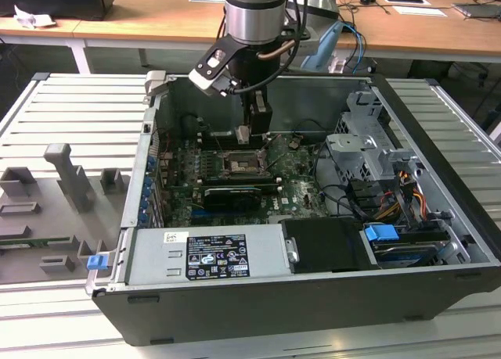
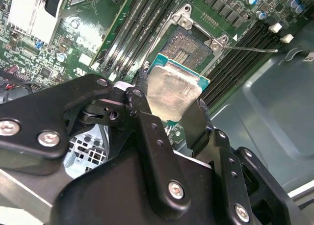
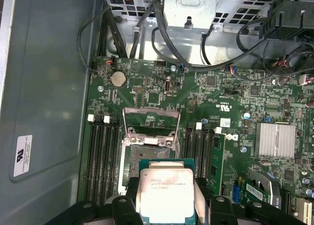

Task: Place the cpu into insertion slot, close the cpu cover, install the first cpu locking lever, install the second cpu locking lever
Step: 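Place the cpu into insertion slot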

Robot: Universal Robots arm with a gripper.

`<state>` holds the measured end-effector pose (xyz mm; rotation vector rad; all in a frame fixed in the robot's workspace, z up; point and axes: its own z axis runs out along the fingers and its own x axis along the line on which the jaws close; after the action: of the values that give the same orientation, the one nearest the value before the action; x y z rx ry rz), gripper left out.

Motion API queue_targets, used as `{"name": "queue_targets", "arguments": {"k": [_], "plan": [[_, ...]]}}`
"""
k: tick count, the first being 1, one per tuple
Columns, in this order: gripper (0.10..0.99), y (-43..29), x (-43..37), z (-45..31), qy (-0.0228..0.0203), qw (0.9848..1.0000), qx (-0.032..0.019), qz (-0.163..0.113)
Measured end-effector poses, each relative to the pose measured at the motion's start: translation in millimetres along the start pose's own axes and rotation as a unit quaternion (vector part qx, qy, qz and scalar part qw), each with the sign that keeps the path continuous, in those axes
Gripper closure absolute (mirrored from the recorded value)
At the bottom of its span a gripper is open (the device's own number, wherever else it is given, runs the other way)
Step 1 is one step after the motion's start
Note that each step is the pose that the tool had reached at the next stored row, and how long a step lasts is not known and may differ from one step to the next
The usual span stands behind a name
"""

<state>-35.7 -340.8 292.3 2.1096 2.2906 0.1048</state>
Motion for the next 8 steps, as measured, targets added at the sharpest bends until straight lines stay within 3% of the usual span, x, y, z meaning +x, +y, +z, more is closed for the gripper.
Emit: {"name": "queue_targets", "arguments": {"k": [8], "plan": [[0.561,-0.3,0.3,4.7,0.0,1.0,0.0001,0.0]]}}
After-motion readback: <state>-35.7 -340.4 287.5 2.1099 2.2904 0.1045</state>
